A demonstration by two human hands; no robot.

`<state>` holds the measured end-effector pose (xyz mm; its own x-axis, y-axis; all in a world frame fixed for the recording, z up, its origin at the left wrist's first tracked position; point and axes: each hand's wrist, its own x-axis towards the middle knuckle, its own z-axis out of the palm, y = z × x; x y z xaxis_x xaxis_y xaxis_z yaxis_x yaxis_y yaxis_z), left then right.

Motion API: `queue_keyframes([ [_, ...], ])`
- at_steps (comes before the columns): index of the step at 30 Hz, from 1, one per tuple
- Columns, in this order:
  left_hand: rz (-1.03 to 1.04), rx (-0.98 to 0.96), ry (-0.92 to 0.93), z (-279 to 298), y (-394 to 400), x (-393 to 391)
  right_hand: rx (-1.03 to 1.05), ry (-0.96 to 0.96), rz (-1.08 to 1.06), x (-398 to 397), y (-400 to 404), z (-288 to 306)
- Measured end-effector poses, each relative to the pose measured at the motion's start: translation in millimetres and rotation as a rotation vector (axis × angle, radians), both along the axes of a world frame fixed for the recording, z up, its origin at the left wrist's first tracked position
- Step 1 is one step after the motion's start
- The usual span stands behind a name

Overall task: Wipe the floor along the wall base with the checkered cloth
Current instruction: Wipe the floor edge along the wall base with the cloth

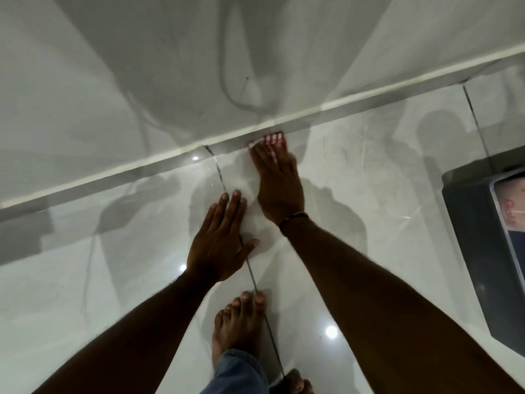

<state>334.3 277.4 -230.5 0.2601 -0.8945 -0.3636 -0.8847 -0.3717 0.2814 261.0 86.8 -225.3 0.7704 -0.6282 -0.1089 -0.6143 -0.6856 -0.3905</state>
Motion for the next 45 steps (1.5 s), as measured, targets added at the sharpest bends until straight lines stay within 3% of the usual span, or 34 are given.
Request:
queue_keyframes([
  [4, 0.008, 0.013, -0.035, -4, -2, -2, -0.023, -0.034, -0.390, -28, -47, 1],
  [7, 0.010, 0.012, -0.052, -7, -2, -3, -0.054, 0.070, -0.583, -49, -107, 7],
  [16, -0.057, -0.052, -0.121, -23, -5, 5, -0.136, 0.249, -0.663, -135, -272, 6],
  [20, -0.066, -0.074, -0.152, -23, -5, 4, -0.132, 0.292, -0.661, -144, -301, -1],
  [23, -0.073, -0.086, -0.143, -21, -5, 4, -0.214, 0.319, -0.556, -143, -284, -5],
  [28, -0.045, -0.057, -0.118, -22, -5, 4, -0.305, 0.142, -0.435, -116, -198, -6],
  [35, -0.012, -0.070, -0.109, -17, -8, 2, -0.109, -0.122, -0.287, -36, -59, -1],
  [41, -0.094, -0.030, -0.160, -13, -7, 4, 0.031, -0.059, 0.012, 24, 39, 6],
  [45, -0.001, -0.048, -0.125, -10, -9, 0, -0.014, -0.021, 0.214, 11, 20, -1],
])
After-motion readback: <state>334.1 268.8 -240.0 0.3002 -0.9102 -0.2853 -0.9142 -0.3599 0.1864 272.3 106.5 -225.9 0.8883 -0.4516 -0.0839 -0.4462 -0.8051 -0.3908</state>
